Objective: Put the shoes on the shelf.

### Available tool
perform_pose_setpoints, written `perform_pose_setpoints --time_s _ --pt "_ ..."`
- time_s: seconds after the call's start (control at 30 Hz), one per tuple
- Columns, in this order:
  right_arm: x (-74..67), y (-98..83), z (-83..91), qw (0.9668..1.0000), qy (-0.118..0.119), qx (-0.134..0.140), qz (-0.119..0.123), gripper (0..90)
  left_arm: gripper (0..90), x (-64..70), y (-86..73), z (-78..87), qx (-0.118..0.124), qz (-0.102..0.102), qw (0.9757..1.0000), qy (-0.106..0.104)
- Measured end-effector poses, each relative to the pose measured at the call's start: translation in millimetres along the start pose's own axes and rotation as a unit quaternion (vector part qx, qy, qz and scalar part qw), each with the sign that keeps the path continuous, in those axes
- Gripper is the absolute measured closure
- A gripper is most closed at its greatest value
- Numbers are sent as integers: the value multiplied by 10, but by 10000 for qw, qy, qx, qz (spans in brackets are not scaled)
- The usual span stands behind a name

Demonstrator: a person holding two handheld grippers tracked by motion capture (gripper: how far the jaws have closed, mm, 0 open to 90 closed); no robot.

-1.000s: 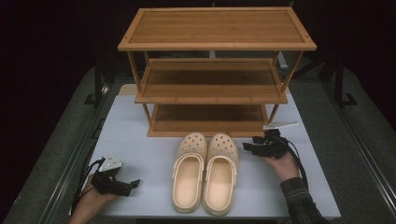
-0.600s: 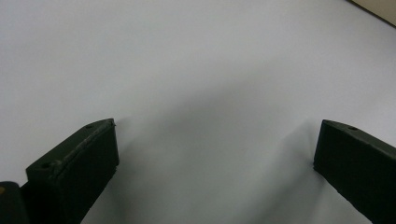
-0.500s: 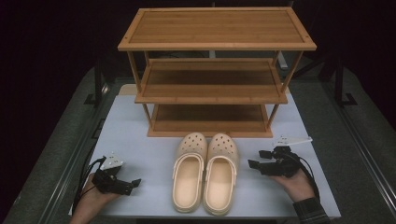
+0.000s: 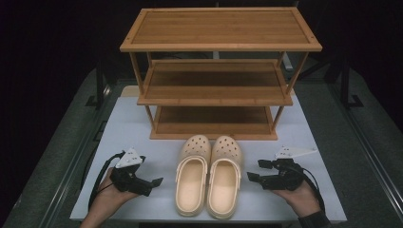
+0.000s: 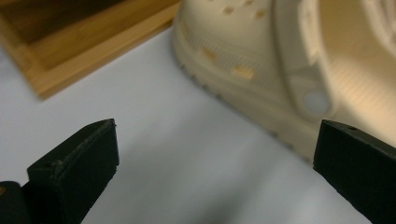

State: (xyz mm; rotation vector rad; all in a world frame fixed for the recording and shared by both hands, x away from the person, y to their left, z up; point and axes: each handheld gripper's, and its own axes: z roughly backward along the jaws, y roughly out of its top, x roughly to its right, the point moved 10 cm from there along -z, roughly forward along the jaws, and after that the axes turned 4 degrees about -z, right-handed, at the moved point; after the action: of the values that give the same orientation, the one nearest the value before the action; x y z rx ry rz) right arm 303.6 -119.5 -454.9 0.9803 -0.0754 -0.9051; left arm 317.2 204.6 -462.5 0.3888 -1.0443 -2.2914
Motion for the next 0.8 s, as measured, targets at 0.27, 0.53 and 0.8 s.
perform_pose_setpoints --time_s 0.27,0.53,0.8 --pt "-184 27 -125 9997 190 -43 152 305 0 210 234 -235 87 -200 9994 -267" --pt "-226 80 -295 9997 172 -56 182 305 108 232 414 -405 187 -264 9990 -305" --pt "-215 116 -413 9997 0 -92 218 295 141 213 471 -593 68 -311 9993 -203"
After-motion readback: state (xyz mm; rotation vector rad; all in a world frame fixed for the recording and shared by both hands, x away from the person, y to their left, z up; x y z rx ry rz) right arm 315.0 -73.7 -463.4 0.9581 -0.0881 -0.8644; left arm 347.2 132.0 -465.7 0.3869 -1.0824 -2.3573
